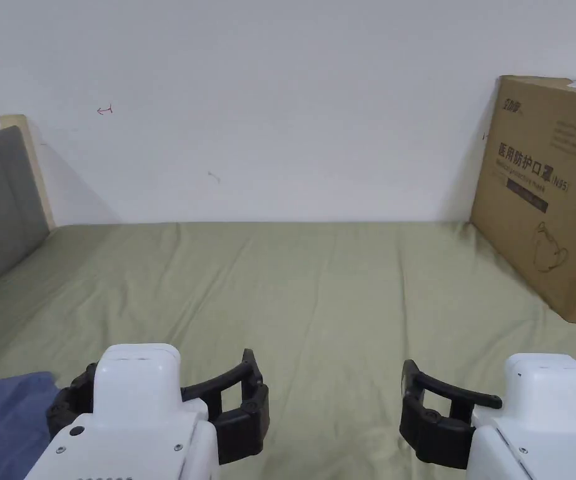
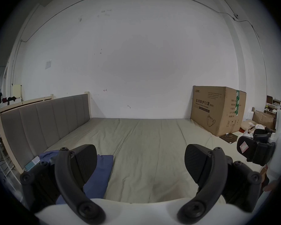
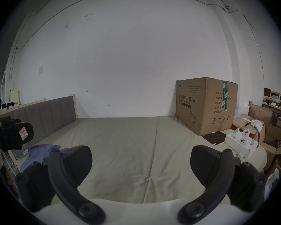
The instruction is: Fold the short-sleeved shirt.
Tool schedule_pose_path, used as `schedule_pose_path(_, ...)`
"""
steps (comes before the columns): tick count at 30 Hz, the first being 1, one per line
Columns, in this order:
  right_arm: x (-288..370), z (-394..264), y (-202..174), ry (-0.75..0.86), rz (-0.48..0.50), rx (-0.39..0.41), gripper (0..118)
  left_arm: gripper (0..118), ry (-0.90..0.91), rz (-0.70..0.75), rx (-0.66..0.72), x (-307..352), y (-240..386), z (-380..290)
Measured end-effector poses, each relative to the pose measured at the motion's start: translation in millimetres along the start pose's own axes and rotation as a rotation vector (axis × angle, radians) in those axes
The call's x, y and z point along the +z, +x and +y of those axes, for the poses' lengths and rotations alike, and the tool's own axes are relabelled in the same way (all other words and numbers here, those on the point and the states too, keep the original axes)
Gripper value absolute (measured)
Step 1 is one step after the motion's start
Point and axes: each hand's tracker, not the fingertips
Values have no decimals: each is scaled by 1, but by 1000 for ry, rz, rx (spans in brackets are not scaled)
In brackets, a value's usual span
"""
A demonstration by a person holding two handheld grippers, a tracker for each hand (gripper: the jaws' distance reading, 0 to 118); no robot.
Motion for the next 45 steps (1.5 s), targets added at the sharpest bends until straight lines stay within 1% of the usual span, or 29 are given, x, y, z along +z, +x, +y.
schedule_pose_path(3,0,3,-2,-4,-27,48,118,111,3,2,16,0,-3,0)
schedule_pose_path(4,0,6,-5,7,-45,95,118,111,7,1,30,0,-4,0)
schedule_pose_path(5,0,9,-10,28,-77,165,118,111,18,-7,75,0,-7,0)
schedule_pose_path(7,4,15,-24,87,-137,310,118,111,30,-51,223,1,-16,-2)
schedule_pose_path(10,7,16,-54,158,-204,606,118,112,108,-214,632,2,-41,-17)
schedule_pose_path(11,6,12,-65,172,-216,730,118,112,122,-242,787,1,-49,-26)
schedule_pose_path(13,2,-4,-83,174,-217,985,118,112,100,-253,1022,-8,-61,-45)
schedule_pose_path(15,-4,-29,-93,143,-182,1223,118,112,27,-226,1174,-18,-71,-70)
schedule_pose_path(16,-7,-41,-97,123,-158,1292,118,112,-6,-207,1229,-21,-75,-82)
schedule_pose_path(17,-10,-52,-98,89,-113,1334,118,112,-59,-162,1290,-25,-75,-96)
schedule_pose_path(18,-12,-59,-100,43,-79,1335,118,112,-64,-144,1341,-25,-74,-98)
schedule_pose_path(19,-15,-62,-97,4,-66,1314,118,112,-72,-111,1392,-23,-74,-104)
schedule_pose_path(20,-19,-63,-96,-22,-75,1255,118,112,-43,-96,1392,-18,-72,-107)
schedule_pose_path(21,-21,-59,-92,-32,-73,1173,118,112,-14,-118,1352,-17,-71,-109)
schedule_pose_path(22,-22,-49,-88,-37,-60,1049,118,112,-5,-118,1242,-19,-69,-95)
schedule_pose_path(23,-21,-36,-80,-38,-72,946,118,112,-30,-104,1078,-21,-67,-80)
schedule_pose_path(25,-17,-7,-67,11,-98,679,118,112,-36,-97,762,-24,-53,-38)
schedule_pose_path(28,-7,25,-33,71,-21,141,118,112,39,-115,252,-13,-15,10)
schedule_pose_path(29,-8,26,-21,80,1,-46,118,113,70,-102,114,-8,-3,17)
schedule_pose_path(30,-11,21,-13,80,9,-177,118,113,85,-82,14,-5,9,19)
schedule_pose_path(31,-12,13,-5,47,23,-265,118,113,91,-52,-71,0,21,18)
schedule_pose_path(32,-14,3,1,15,30,-285,118,113,92,-36,-116,3,29,12)
schedule_pose_path(33,-17,-4,3,-52,-10,-248,118,113,74,-35,-113,4,31,4)
schedule_pose_path(34,-17,-9,0,-80,-21,-180,118,113,60,-45,-90,4,32,0)
schedule_pose_path(36,-11,-11,-3,-15,-39,-92,118,113,16,-80,-67,0,30,-6)
schedule_pose_path(39,-2,4,-6,38,-44,-78,118,113,-4,-107,-133,-5,29,-7)
schedule_pose_path(41,2,12,-6,70,-51,-37,118,113,21,-92,-103,-5,27,-5)
schedule_pose_path(44,7,20,-11,67,-106,39,117,112,14,-93,50,-2,13,4)
schedule_pose_path(45,10,22,-11,63,-98,26,117,109,-1,-97,98,-1,10,8)
